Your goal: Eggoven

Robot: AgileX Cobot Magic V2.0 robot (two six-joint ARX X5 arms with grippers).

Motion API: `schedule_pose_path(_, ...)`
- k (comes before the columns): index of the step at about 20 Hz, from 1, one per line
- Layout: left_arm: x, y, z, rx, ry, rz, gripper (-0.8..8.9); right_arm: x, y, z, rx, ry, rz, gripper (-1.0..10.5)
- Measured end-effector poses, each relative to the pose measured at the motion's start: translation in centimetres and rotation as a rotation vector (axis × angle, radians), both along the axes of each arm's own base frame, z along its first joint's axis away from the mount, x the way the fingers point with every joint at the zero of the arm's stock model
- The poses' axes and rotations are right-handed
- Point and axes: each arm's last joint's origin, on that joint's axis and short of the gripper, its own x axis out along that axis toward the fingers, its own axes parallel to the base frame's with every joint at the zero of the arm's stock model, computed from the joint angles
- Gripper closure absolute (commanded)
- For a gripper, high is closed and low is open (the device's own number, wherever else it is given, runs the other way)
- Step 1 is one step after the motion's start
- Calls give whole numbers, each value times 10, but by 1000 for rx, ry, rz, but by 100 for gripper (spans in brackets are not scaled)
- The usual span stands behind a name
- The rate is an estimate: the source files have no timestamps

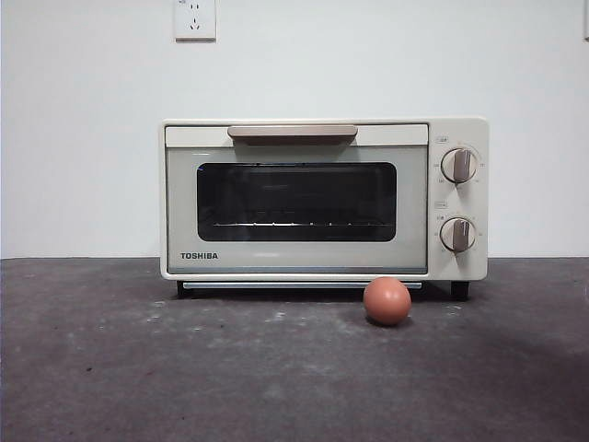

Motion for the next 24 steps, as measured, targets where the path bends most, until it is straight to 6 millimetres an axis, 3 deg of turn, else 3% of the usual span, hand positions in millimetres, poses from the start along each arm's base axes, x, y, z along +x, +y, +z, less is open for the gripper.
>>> schedule_pose_path(5, -5, -2, 14, -51, 33, -64, 806, -6, 0, 23, 115, -23, 16, 942)
schedule_pose_path(11, -12, -3, 52, -63, 42, -117, 806, -13, 2, 52, 169, 92, 60, 942)
schedule_pose_path(18, -12, -8, 99, -4, 142, -302, 806, -17, 7, 100, 143, 257, 267, 942)
schedule_pose_path(24, -10, -11, 126, 83, 253, -453, 806, -18, 12, 125, 62, 460, 456, 942)
